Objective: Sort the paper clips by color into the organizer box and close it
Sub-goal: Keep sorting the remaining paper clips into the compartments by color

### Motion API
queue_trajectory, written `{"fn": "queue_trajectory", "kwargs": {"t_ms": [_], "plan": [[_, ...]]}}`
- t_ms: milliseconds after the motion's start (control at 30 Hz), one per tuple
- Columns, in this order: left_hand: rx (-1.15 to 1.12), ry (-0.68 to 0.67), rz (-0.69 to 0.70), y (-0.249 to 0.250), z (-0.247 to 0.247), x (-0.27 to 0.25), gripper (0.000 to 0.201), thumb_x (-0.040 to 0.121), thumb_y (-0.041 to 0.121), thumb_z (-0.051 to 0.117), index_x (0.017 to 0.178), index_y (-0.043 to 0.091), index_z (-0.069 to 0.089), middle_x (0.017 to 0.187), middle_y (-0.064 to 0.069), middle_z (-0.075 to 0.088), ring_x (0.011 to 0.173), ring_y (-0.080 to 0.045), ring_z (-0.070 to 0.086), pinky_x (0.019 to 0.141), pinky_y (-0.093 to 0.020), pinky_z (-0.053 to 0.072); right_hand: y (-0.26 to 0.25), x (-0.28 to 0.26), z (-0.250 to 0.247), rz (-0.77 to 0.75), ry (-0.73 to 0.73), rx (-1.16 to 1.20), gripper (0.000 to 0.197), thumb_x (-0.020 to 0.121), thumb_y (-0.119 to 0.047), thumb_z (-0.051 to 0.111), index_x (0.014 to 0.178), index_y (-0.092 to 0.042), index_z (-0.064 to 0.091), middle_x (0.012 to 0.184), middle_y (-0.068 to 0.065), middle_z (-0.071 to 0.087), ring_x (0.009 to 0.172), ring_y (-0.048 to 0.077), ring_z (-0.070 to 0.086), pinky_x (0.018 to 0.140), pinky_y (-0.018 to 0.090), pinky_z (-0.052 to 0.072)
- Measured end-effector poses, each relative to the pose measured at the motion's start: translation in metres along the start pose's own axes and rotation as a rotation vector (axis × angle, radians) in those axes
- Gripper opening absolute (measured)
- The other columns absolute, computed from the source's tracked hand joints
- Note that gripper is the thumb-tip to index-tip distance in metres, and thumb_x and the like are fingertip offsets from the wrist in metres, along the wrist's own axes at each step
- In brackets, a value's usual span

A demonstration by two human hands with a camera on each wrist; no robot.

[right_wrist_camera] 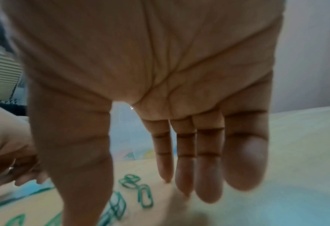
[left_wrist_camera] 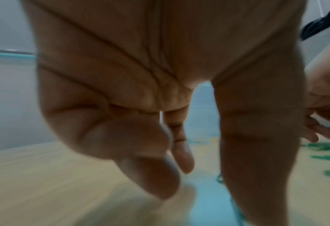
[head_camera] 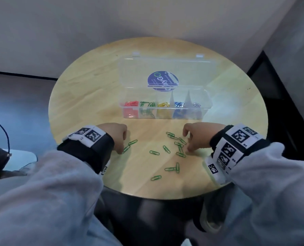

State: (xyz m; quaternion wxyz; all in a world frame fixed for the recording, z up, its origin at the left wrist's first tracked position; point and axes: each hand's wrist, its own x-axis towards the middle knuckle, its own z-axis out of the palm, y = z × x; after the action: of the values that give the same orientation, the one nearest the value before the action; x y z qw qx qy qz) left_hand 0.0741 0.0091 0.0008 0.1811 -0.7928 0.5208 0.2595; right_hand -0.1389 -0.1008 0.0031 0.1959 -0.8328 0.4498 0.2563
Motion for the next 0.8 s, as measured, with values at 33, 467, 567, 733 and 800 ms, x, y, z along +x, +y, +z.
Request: {"fn": "queue_trajectory", "kwargs": {"t_ms": [33,467,567,733,800], "plan": [[0.022,-0.015,-0.009,0.0,0.0,0.003,0.03,0.076,0.019,0.069,0.103,0.013,0.06,0.1,-0.002,0.066,0.091,-0.023,0.062,0.062,-0.023,0.04,0.0,0.002,0.002,0.004,0.009,-0.01,0.052,0.074,-0.036,0.072,0.117,-0.021,0.046,0.109,-0.002,0.058,0.095,0.019,0.058,0.083,0.032,0.05],[-0.156,0.096,0.012,0.008,0.004,0.015,0.019,0.076,0.024,0.071,0.086,0.018,0.055,0.084,0.001,0.059,0.079,-0.02,0.053,0.056,-0.025,0.034,-0.014,0.012,0.009,-0.04,0.068,0.026,0.018,0.081,-0.025,0.067,0.09,-0.02,0.053,0.1,0.0,0.059,0.086,0.018,0.052,0.073,0.027,0.042],[-0.126,0.106,0.015,0.012,0.003,0.013,0.036,0.074,0.031,0.075,0.094,0.018,0.048,0.088,0.001,0.054,0.082,-0.02,0.051,0.054,-0.026,0.031,-0.014,0.011,0.01,-0.038,0.066,0.031,0.024,0.079,-0.029,0.07,0.091,-0.019,0.052,0.099,0.0,0.059,0.087,0.019,0.053,0.074,0.027,0.043],[-0.12,0.103,0.059,0.023,0.001,0.013,0.021,0.08,0.022,0.071,0.095,0.018,0.057,0.092,0.001,0.055,0.084,-0.018,0.049,0.058,-0.024,0.033,-0.02,0.009,0.01,-0.044,0.069,-0.016,0.026,0.083,-0.025,0.066,0.104,-0.012,0.06,0.109,0.005,0.062,0.092,0.021,0.054,0.083,0.03,0.046],[-0.111,0.096,0.056,0.027,-0.001,0.013,0.018,0.082,0.022,0.068,0.098,0.014,0.064,0.094,-0.001,0.059,0.085,-0.018,0.052,0.067,-0.024,0.035,-0.023,0.009,0.008,-0.054,0.056,-0.026,0.022,0.085,-0.02,0.063,0.103,-0.009,0.065,0.107,0.006,0.065,0.092,0.02,0.056,0.083,0.029,0.047]]}}
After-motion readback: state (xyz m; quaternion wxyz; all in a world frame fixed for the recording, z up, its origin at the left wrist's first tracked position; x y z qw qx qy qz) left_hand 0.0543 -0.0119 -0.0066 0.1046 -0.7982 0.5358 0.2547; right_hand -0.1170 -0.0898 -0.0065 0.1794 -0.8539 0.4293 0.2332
